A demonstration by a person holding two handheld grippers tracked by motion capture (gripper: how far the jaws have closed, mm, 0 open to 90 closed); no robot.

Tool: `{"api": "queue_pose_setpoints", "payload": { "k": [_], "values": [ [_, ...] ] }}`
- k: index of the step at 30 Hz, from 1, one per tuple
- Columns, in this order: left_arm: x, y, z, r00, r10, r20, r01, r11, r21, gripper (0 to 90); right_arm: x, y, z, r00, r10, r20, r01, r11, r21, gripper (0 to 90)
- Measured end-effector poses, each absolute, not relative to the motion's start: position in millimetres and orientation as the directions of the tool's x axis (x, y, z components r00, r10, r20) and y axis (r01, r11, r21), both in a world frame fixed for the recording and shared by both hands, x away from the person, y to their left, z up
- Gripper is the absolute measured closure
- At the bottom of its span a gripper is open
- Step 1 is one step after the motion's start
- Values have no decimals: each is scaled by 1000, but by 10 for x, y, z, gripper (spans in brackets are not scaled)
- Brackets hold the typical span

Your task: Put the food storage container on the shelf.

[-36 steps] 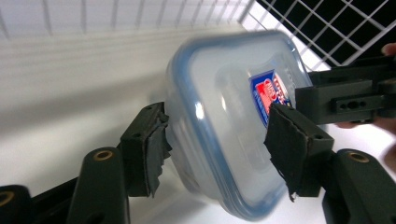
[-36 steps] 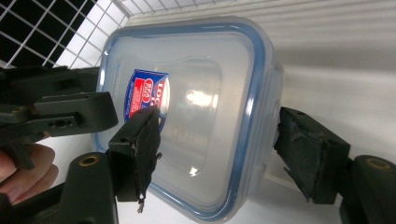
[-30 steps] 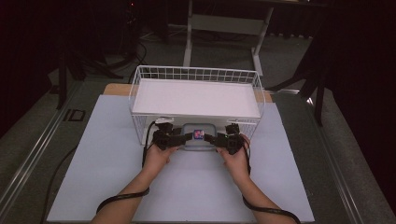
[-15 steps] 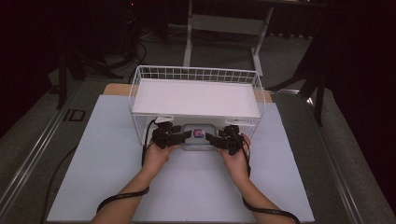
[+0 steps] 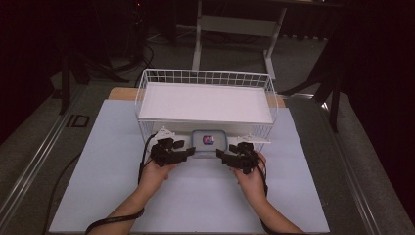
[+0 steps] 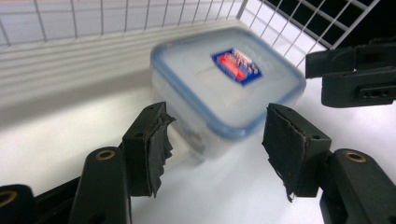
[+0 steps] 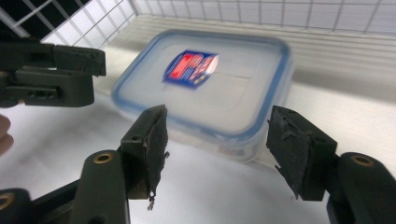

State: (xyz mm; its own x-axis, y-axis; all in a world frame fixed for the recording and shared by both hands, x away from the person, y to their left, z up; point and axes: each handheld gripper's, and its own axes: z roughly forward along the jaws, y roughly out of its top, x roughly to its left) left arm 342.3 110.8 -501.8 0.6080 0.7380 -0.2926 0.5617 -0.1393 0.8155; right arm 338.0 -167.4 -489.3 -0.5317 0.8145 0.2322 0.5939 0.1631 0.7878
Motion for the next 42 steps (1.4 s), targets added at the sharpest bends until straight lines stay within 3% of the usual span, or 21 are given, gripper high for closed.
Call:
{"api": "queue_pose_setpoints", "payload": {
  "k": [6,12,15,18,20,22,28,42],
  "values": [
    [3224,1151,-5039,629,714,-309,565,-146,812,398,3287,-1619,-4928,-553,807,207,579,193,792,427],
    [3007,1204,-5038,660,668,-343,563,-138,815,254,3248,-1548,-4951,-551,813,191,579,208,788,444],
    [2913,1271,-5011,654,669,-353,563,-118,818,170,3216,-1496,-4944,-550,818,166,572,225,789,542],
    [2822,1325,-4986,653,683,-326,538,-115,835,120,3191,-1447,-4941,-558,817,145,560,243,792,559],
    [2770,1348,-4974,661,689,-297,527,-145,837,9,3182,-1410,-4948,-563,816,128,553,257,792,589],
    [2718,1379,-4979,663,688,-296,529,-151,835,8,3176,-1376,-4957,-569,812,129,558,266,786,636],
    [2528,1429,-5025,668,688,-284,512,-148,846,8,3201,-1289,-5003,-591,798,116,571,312,760,888],
    [2250,1544,-4891,655,705,-272,462,-89,882,9,3350,-1227,-5064,-570,818,82,572,322,755,900]
  ]
}}
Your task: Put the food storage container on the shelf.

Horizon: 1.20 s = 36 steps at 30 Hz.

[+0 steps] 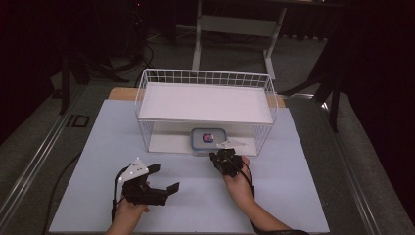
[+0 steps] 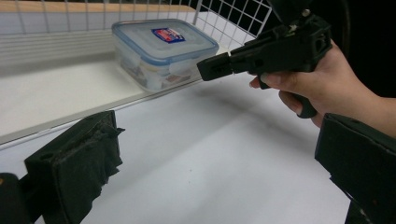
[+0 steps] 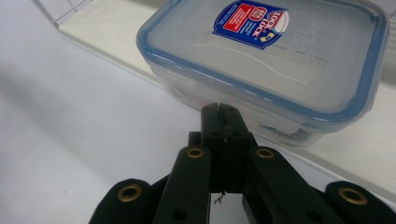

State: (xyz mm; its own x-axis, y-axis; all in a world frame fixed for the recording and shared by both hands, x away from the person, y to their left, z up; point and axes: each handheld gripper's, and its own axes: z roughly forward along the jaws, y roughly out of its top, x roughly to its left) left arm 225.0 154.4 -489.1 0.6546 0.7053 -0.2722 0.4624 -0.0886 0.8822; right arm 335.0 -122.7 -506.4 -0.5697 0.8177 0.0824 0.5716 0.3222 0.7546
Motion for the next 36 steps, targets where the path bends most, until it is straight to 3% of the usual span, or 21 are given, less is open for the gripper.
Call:
{"api": "queue_pose_setpoints", "payload": {
  "k": [9,36],
  "values": [
    [2256,1600,-4985,633,717,-292,463,-48,885,9,3453,-1115,-5097,-556,826,90,569,300,766,900],
    [2235,1537,-5007,663,710,-238,423,-94,901,9,3709,-860,-5184,-525,845,102,566,257,783,900]
  ]
}}
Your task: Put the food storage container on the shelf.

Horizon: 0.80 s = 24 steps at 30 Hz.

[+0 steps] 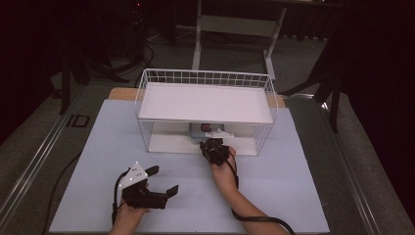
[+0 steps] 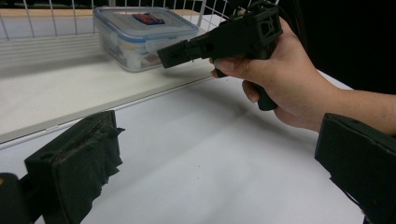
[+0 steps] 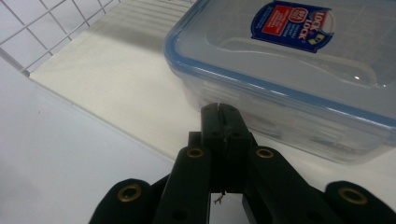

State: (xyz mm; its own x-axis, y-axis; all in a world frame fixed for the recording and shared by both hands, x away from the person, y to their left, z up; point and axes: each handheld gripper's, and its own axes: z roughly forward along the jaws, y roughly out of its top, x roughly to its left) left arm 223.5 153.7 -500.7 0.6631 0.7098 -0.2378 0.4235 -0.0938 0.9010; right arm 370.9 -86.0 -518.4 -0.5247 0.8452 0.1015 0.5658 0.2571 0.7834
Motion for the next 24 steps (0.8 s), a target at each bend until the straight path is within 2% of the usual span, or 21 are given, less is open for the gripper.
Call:
{"api": "queue_pose_setpoints", "payload": {
  "k": [3,8,11,21,24],
  "values": [
    [2229,1539,-5006,665,709,-236,422,-96,901,9,3741,-848,-5178,-524,848,80,553,267,789,900],
    [2231,1540,-5009,666,707,-235,423,-99,901,9,3766,-904,-5157,-515,846,136,585,231,778,899],
    [2229,1538,-5007,666,709,-233,420,-98,902,9,3718,-913,-5136,-520,843,135,581,233,780,899],
    [2231,1523,-5008,667,709,-231,416,-98,904,9,3562,-1142,-5071,-539,839,78,549,280,788,899],
    [2236,1510,-5008,666,709,-230,415,-97,905,9,3612,-1260,-5095,-499,864,62,552,261,792,899]
  ]
}}
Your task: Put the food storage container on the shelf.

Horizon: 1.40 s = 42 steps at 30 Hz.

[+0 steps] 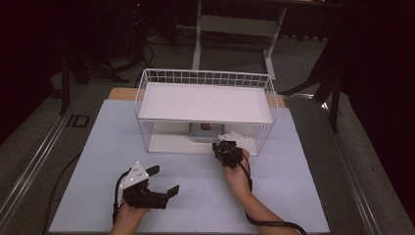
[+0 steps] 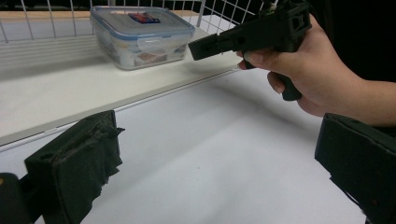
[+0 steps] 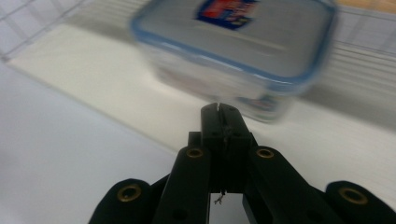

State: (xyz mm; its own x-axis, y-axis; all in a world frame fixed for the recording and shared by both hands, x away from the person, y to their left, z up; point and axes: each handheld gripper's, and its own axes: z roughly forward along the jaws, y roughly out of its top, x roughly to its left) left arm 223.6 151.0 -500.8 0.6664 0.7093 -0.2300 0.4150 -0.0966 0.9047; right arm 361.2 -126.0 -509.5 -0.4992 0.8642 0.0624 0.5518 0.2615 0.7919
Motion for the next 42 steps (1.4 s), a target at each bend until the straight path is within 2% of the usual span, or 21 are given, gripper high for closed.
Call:
{"api": "queue_pose_setpoints", "payload": {
  "k": [13,19,23,26,28,29,30,31,32,33,34,36,42],
  "values": [
    [2239,1511,-5021,672,702,-234,419,-101,902,9,3782,-1298,-5161,-452,890,64,561,228,796,899],
    [2239,1511,-5017,673,703,-230,416,-103,903,9,3681,-1289,-5145,-472,879,76,561,233,795,897],
    [2236,1503,-5010,674,702,-231,413,-99,905,9,3542,-1300,-5104,-499,863,76,548,246,800,851],
    [2236,1498,-5009,680,696,-229,409,-101,907,9,3442,-1332,-5060,-522,850,73,530,256,809,730],
    [2236,1493,-5009,689,687,-230,403,-99,910,9,3367,-1372,-5024,-530,844,81,517,246,820,577],
    [2235,1489,-5006,694,681,-232,399,-96,912,9,3279,-1426,-4975,-536,839,96,496,221,840,470],
    [2235,1487,-5005,697,680,-229,394,-96,914,9,3279,-1426,-4975,-536,839,96,496,221,840,470],
    [2233,1483,-5003,701,674,-232,391,-92,916,9,3249,-1443,-4959,-542,835,98,489,218,845,418],
    [2233,1479,-5000,706,667,-236,391,-89,916,9,3210,-1468,-4939,-549,829,104,474,207,856,355],
    [2231,1474,-4998,711,663,-234,386,-90,918,9,3147,-1518,-4903,-580,807,112,463,213,860,245],
    [2226,1469,-4998,717,657,-233,377,-85,922,9,3147,-1518,-4903,-580,807,112,463,213,860,245],
    [2218,1448,-4993,726,651,-221,366,-94,926,9,3089,-1568,-4877,-601,791,113,443,213,871,136],
    [2195,1380,-4971,757,628,-181,320,-115,940,9,2928,-1725,-4810,-605,788,119,415,184,891,140]
  ]
}}
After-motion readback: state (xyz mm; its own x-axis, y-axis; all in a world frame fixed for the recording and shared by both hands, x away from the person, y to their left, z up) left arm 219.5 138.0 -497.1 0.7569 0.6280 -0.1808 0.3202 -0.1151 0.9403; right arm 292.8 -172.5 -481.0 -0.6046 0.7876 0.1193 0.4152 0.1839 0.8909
